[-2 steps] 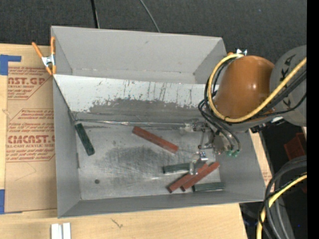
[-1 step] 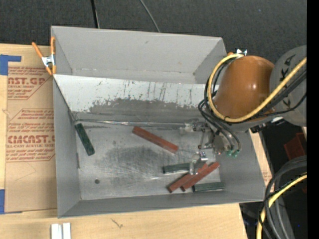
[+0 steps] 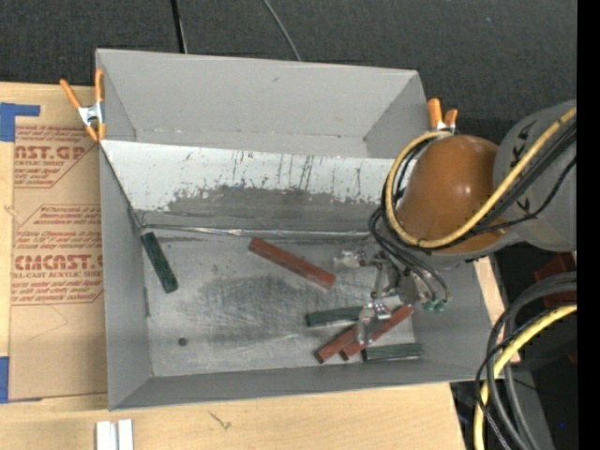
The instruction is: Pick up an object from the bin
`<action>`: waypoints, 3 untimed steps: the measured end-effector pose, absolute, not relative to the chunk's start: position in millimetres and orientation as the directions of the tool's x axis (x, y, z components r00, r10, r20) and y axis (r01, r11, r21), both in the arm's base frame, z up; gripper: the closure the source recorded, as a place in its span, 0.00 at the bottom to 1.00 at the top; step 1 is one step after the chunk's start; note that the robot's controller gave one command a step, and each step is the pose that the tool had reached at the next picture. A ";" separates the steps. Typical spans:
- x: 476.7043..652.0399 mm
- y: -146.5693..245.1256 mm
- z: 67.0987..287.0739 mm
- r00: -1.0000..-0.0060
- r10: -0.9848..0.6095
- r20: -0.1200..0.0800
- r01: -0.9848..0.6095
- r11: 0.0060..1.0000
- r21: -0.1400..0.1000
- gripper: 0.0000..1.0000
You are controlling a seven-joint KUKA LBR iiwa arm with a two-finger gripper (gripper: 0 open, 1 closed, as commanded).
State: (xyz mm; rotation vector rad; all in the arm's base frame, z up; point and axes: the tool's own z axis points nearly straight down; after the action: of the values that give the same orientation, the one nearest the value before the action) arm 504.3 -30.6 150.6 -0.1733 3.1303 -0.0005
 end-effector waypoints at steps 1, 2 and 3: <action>493.0 -31.6 71.9 -0.942 -0.336 0.001 -0.336 0.942 0.000 1.00; 493.0 -31.6 71.9 -0.942 -0.336 0.001 -0.336 0.942 0.000 1.00; 487.5 -55.3 72.2 -0.930 -0.367 -0.015 -0.367 0.930 0.014 1.00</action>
Offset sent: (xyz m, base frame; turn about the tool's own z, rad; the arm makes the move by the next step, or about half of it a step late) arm 0.0000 0.0000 0.0000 0.0000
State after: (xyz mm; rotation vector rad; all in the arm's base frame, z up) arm 487.5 -55.3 72.2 -0.5844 3.0748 0.0265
